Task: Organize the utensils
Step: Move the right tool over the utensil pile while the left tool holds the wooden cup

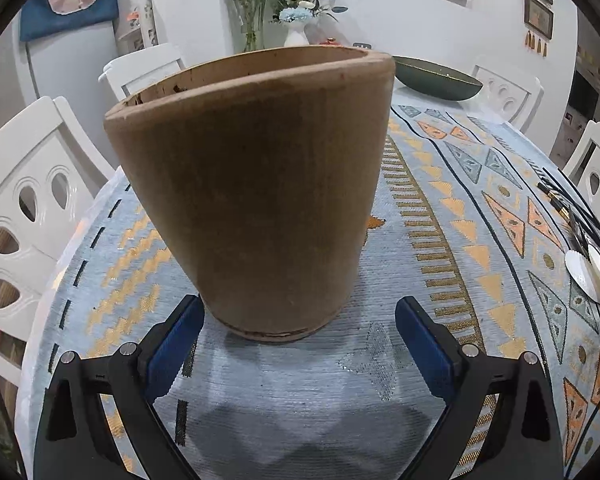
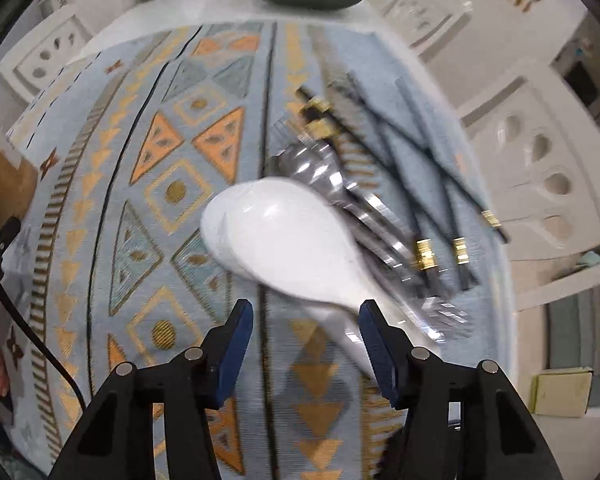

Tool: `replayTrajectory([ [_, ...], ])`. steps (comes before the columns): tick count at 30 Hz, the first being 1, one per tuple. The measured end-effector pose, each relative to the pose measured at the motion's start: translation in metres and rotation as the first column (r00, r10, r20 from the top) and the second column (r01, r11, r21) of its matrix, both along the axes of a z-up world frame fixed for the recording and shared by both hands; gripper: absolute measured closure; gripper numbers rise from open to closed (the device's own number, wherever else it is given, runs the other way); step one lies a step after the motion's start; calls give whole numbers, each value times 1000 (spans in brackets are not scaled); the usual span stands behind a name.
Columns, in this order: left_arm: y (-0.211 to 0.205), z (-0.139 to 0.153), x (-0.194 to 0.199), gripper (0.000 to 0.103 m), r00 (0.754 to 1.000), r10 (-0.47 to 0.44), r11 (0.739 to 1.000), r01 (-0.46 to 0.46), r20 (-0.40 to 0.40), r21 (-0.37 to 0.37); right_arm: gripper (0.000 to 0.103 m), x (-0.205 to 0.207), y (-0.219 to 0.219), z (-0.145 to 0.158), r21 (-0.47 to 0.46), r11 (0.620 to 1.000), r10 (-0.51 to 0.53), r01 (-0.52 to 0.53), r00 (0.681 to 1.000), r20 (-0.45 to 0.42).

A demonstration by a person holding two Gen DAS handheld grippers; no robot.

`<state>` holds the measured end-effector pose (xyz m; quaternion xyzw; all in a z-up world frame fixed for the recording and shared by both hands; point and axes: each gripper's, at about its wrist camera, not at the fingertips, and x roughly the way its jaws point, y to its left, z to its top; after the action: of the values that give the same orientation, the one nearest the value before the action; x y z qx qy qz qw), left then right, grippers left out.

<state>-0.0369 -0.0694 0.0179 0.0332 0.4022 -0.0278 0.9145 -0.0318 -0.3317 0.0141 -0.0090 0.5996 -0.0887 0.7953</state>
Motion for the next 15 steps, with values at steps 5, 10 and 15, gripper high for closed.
replayTrajectory([
  [5,0,-1,1,6,1000,3,1000,-3,-5,2,49,10,3,-4,-52,998,35,-36,999,-17],
  [10,6,-1,4,6,1000,20,1000,-20,-15,-15,49,19,-13,4,-27,1000,4,-4,1000,-3],
  [15,8,-3,6,6,999,32,999,-33,-26,-27,48,27,-30,7,77,997,5,-4,1000,-3],
])
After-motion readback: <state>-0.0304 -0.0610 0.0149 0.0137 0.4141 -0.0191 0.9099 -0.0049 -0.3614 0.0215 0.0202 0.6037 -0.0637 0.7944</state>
